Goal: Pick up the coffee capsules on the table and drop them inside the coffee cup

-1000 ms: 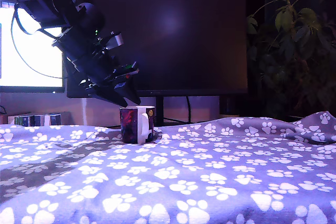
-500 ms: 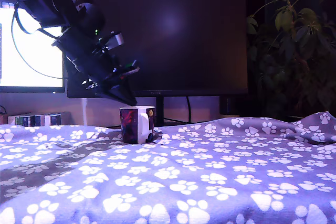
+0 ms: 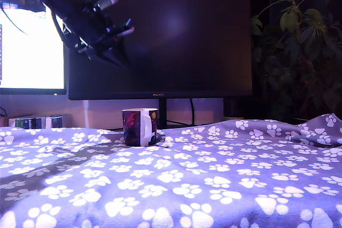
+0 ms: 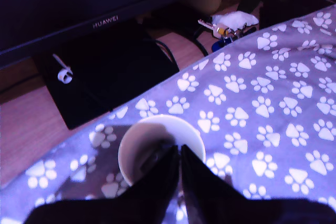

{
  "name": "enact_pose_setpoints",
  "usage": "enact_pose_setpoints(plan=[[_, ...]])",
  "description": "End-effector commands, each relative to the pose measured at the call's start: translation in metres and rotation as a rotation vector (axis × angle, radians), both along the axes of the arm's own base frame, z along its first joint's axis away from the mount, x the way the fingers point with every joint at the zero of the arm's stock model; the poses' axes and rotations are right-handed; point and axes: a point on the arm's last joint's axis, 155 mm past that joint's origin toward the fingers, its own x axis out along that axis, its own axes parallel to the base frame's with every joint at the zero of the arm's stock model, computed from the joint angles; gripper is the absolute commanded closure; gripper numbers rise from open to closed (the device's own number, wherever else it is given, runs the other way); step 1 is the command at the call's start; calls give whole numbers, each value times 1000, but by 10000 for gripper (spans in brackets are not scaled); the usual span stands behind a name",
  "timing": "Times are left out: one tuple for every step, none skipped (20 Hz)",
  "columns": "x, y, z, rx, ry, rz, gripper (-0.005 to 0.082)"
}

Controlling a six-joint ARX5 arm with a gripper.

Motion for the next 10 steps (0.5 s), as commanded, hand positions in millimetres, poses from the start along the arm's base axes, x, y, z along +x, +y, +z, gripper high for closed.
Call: enact_pose_setpoints(plan=[[-1, 5, -2, 5, 6, 5, 788], [-4, 7, -1, 4, 3, 7, 788], [-6, 10, 0, 4, 1, 11, 788], [-9, 15, -1, 4, 2, 18, 788], [-12, 20, -1, 5, 5, 27, 788], [-16, 26, -1, 4, 3, 35, 788], [-20, 32, -1, 3, 1, 44, 788], [-24, 39, -1, 3, -4, 57, 788], [-28, 47, -1, 3, -11, 73, 788], [-33, 55, -1, 2, -15, 88, 788]])
